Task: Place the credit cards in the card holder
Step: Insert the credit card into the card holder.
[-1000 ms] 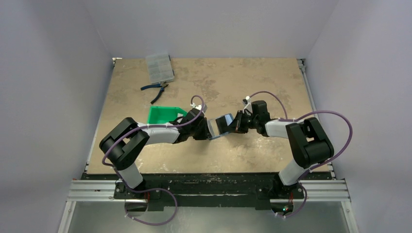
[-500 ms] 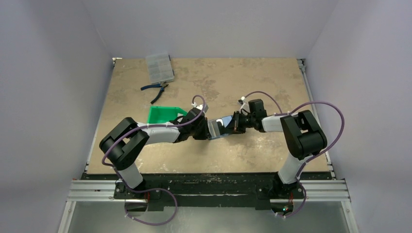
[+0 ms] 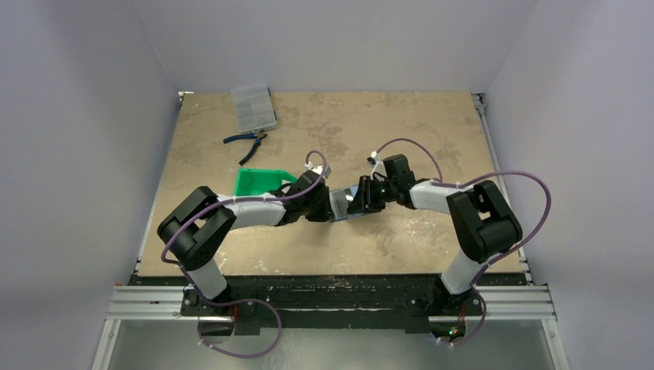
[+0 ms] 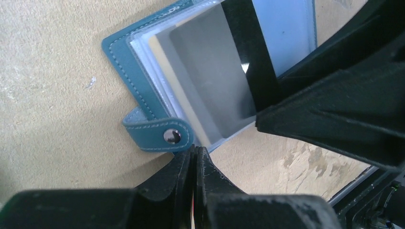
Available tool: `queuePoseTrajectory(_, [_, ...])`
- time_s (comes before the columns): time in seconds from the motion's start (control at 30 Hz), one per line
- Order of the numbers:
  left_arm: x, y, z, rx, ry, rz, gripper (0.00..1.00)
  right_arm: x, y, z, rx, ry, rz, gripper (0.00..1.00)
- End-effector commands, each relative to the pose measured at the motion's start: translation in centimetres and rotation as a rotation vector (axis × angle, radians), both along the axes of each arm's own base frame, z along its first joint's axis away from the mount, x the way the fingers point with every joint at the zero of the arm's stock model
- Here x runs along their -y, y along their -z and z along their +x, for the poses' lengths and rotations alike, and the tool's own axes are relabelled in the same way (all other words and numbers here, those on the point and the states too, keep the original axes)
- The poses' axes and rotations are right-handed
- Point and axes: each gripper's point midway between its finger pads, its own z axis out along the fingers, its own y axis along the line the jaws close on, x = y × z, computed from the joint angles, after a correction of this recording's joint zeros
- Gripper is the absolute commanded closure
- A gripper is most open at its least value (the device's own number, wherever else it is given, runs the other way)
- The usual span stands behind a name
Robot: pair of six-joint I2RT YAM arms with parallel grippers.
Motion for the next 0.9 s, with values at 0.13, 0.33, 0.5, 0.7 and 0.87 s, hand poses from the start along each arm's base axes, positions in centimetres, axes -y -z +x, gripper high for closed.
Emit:
queuePoseTrajectory(0.13, [-4.2,2.2,-0.5,-0.016,-0.053,0.157,1.0,3.0,-1.0,0.5,0.119,0.036,-0.204,0.51])
queuePoseTrajectory(0.33, [-4.3,2.0,-0.4,-0.011,-0.058,0.157,1.0,2.4,-1.5,1.2,0.148,0.025,-0.183,0.49])
queuePoseTrajectory(0.5, [-4.2,2.4,-0.7,-0.025,-0.06,0.146,1.0,1.3,-1.8,2.2,0.165,0.027,-0.148,0.52])
queuePoseTrajectory(0.7, [-3.8,2.6,-0.9,-0.031,-0.053,0.129,1.0,-0.1,-1.6,2.9,0.166,0.016,-0.113,0.57])
queuePoseTrajectory(0.87, [-3.6,2.5,-0.8,-0.03,-0.053,0.121,1.0,-3.3,-1.6,2.1,0.139,-0.041,-0.039,0.62])
